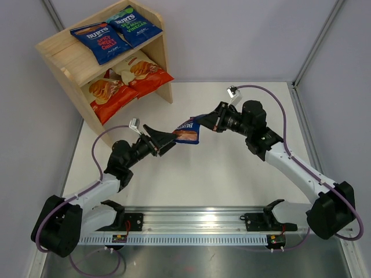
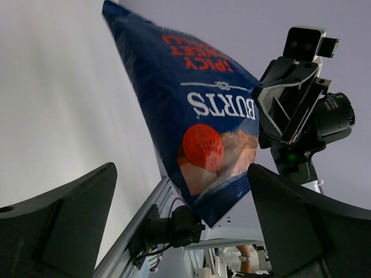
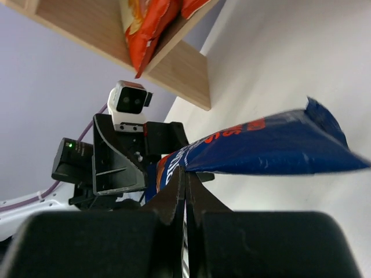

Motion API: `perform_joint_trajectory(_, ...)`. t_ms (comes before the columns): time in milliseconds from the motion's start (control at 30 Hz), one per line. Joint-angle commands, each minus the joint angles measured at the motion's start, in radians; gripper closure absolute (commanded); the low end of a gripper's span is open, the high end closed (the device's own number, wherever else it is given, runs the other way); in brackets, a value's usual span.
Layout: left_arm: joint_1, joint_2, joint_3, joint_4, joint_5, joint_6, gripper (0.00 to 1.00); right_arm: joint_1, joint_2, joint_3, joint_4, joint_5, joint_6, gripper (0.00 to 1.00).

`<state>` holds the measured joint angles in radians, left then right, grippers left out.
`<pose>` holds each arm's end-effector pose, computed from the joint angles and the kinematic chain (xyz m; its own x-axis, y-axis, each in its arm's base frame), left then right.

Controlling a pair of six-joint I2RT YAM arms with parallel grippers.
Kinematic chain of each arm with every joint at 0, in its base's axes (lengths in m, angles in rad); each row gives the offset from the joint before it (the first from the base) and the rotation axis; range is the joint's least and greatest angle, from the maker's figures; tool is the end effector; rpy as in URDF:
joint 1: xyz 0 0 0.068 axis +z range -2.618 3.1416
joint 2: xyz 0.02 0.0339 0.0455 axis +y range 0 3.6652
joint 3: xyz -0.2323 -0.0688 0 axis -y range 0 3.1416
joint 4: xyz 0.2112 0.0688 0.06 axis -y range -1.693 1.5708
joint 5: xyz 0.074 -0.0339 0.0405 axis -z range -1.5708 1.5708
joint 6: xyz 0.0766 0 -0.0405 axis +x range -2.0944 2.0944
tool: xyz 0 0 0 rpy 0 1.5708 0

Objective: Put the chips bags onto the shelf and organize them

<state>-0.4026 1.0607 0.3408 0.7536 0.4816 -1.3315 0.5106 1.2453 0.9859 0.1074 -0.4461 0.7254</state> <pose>0.2131 -0.1293 0.2269 -0.7438 -0.6191 -0.2520 0.2134 0.1374 -0.9673 0.2514 0.1787 0.3158 -0.6382 0.3285 -0.6963 -0.5206 0.4821 0.7047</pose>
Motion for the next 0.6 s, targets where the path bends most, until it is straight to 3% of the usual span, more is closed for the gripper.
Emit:
perform_joint_trajectory(0,-0.031,-0.037,0.032,0.133,-0.076,-0.041,0.01,0.022,-0.055,0.007,0.1,-0.054,0.014,1.0)
perform_joint_trajectory(167,-0.079,-0.047,0.047,0.122,-0.132,-0.041,0.01,0.054,-0.064,-0.03,0.216,-0.126,0.054,1.0)
perform_joint_trajectory(333,-0.103,-0.045,0.063,0.15,-0.166,-0.057,0.04,0.12,-0.055,-0.036,0.224,-0.135,0.017,1.0)
perform_joint_trajectory(533,-0.133,-0.059,0.084,0.155,-0.169,-0.046,0.39,0.129,-0.067,-0.07,0.247,-0.125,-0.001,1.0)
perform_joint_trajectory(567,-0.133,-0.074,0.083,0.147,-0.17,-0.035,0.49,0.128,-0.07,-0.075,0.247,-0.121,-0.006,1.0)
